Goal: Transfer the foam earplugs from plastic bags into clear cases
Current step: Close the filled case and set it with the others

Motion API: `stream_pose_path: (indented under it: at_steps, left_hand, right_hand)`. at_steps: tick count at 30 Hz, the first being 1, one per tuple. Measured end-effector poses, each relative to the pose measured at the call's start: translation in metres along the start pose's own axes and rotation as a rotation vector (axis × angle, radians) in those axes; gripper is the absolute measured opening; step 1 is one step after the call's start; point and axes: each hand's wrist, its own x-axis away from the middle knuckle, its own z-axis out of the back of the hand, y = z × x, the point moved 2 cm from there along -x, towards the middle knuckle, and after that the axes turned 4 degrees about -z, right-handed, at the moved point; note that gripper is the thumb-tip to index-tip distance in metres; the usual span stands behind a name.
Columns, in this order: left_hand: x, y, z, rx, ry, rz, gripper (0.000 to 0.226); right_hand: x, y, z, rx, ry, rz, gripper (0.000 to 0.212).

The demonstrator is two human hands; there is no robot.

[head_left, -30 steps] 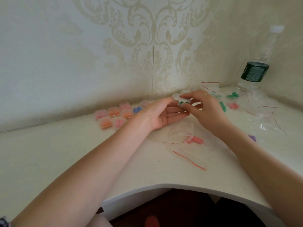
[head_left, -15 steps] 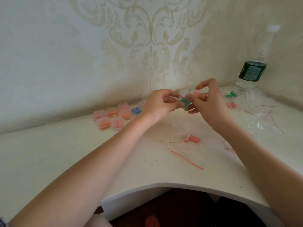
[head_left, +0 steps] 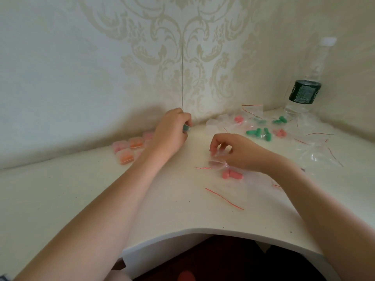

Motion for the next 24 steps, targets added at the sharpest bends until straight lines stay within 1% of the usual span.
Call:
stream_pose_path:
  at_steps: [1,3,6,8,10,11,12,13,14,16,17,18,19,20,22,23,24]
  left_hand:
    - [0.001,0.000,-0.001,-0.019,-0.009,-0.005,0.029]
    - [0.003,-0.003,-0.004,-0.027,-0.030,-0.010,0.031]
    - [0.003,-0.014,-0.011,-0.101,-0.085,0.016,0.031]
    - [0.003,-0.017,-0.011,-0.175,-0.084,0.037,0.028]
    - [0.002,-0.012,-0.009,-0.156,-0.055,0.029,0.034]
    - [0.001,-0.003,-0.008,-0.063,-0.038,0.041,0.043]
    - [-0.001,0.009,-0.008,0.096,-0.025,0.082,0.052]
    - [-0.003,0.024,-0.009,0.297,-0.026,0.152,0.059]
    - [-0.006,0.041,-0.012,0.498,-0.046,0.243,0.061]
    - [-0.014,0.073,-0.023,0.810,-0.102,0.441,0.051]
    - [-0.018,0.085,-0.030,0.902,-0.092,0.509,0.041]
    - [-0.024,0.095,-0.036,0.936,-0.058,0.532,0.034]
    - [-0.030,0.103,-0.042,0.920,-0.024,0.523,0.030]
    - [-0.036,0.113,-0.048,0.907,-0.019,0.504,0.029]
    - [-0.048,0.137,-0.064,0.989,-0.101,0.480,0.024]
    - [-0.052,0.152,-0.073,1.051,-0.157,0.478,0.018]
    - [-0.055,0.165,-0.081,1.078,-0.187,0.474,0.015]
  right_hand:
    - [-0.001,0.000,0.001,-0.060,0.043,0.009,0.014]
    - [-0.003,0.004,0.005,-0.185,0.157,0.005,0.020]
    - [-0.004,0.014,0.013,-0.415,0.282,-0.057,0.022]
    - [-0.002,0.020,0.018,-0.460,0.377,-0.086,0.023]
    - [-0.001,0.024,0.022,-0.479,0.481,-0.098,0.015]
    - [-0.001,0.025,0.024,-0.510,0.511,-0.101,0.013]
    - [-0.001,0.025,0.024,-0.564,0.521,-0.101,0.013]
    - [-0.001,0.025,0.025,-0.621,0.520,-0.098,0.013]
    - [0.000,0.026,0.025,-0.662,0.516,-0.099,0.010]
    - [0.002,0.029,0.031,-0.711,0.505,-0.113,0.004]
    - [0.005,0.031,0.036,-0.756,0.495,-0.126,0.006]
    - [0.008,0.033,0.042,-0.809,0.481,-0.141,0.010]
    - [0.012,0.037,0.051,-0.822,0.483,-0.154,0.015]
    - [0.018,0.044,0.060,-0.742,0.521,-0.175,0.023]
    - [0.034,0.060,0.081,-0.405,0.665,-0.240,0.042]
    - [0.043,0.068,0.091,-0.260,0.759,-0.266,0.044]
    - [0.052,0.077,0.100,-0.150,0.851,-0.274,0.041]
